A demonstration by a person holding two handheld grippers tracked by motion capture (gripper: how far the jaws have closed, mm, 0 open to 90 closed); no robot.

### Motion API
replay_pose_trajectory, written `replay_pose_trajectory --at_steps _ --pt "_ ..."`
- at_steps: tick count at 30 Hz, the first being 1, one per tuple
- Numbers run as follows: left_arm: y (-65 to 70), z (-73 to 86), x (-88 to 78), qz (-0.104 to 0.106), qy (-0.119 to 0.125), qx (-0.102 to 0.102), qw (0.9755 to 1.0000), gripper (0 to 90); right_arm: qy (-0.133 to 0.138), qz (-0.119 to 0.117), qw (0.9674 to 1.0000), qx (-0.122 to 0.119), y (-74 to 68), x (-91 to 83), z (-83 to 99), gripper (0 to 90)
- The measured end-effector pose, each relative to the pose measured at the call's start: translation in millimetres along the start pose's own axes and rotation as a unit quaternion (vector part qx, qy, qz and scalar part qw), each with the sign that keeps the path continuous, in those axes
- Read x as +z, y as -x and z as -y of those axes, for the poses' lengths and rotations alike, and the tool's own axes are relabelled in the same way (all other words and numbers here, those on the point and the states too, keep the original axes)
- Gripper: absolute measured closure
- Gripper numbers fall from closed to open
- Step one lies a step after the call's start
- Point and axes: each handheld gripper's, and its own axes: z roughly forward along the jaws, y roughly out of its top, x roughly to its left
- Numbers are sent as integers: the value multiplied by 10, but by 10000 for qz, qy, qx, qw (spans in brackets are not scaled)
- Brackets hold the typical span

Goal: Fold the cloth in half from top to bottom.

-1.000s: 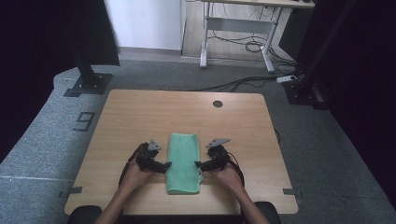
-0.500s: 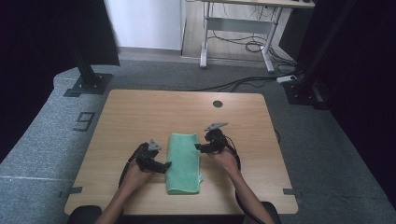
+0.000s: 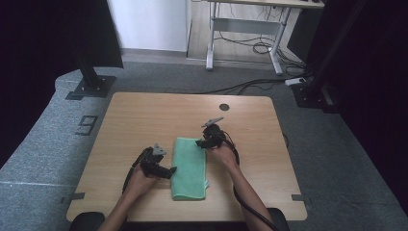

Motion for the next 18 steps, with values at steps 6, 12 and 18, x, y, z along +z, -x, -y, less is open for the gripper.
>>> replay_pose_trajectory --at_steps 6,12,18 --pt "2 0 1 -6 1 -7 10000 0 -76 -39 9999 -72 -5 70 15 492" --pt "4 -1 1 -10 -1 -13 10000 0 -103 -408 9991 -65 -33 68 12 819" --pt "5 3 -3 -8 15 -21 10000 0 -109 -318 9993 -153 -71 58 12 853"
